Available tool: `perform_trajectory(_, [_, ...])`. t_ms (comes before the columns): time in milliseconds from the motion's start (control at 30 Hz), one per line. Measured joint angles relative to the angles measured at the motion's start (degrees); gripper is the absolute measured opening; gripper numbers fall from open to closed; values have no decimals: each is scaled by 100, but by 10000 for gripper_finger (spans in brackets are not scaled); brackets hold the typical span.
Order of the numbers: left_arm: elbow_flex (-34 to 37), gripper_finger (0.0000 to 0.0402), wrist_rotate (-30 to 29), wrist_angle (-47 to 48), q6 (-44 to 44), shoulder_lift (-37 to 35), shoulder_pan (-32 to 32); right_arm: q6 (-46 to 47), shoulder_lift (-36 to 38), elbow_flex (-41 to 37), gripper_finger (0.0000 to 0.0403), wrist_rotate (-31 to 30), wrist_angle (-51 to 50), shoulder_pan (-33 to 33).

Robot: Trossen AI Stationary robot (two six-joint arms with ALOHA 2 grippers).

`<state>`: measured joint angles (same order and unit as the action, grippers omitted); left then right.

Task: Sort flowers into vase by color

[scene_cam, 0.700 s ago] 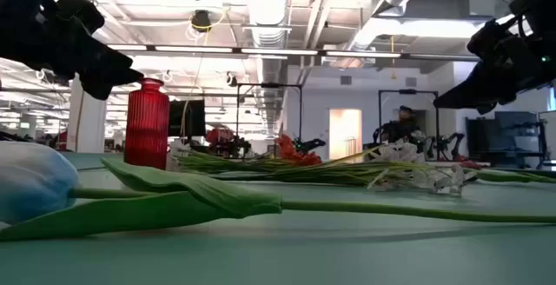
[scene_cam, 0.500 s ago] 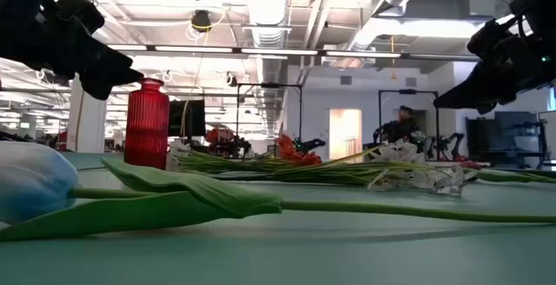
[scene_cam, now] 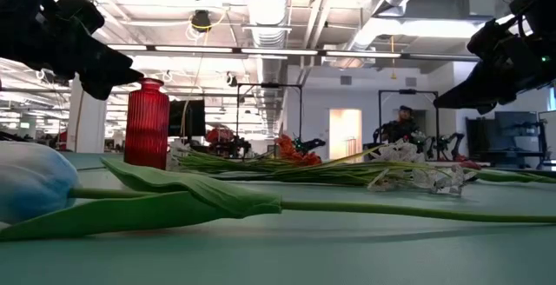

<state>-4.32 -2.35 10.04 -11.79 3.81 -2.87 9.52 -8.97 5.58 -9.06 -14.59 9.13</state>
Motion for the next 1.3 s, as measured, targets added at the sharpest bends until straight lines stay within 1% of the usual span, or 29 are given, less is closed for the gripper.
perform_trajectory(833, [0,180,-6,-28,17,0,0,0,-1,0,46,-1,1,1])
perform_trajectory(967, [4,180,-257,-131,1111,-2,0,0,0,0,46,0,1,1])
perform_trajectory(1033, [4,180,-336,-56,1475,-2,0,-2,-1,0,46,0,0,1])
perform_trajectory(1100, [-2,180,-380,-20,1671,0,0,0,-1,0,46,0,0,1])
perform_trajectory(1200, [-4,180,-425,-21,1718,-2,0,-2,0,0,46,0,0,2])
perform_trajectory(1300, [-2,180,-676,-96,1896,-2,-4,-1,0,0,46,0,1,2])
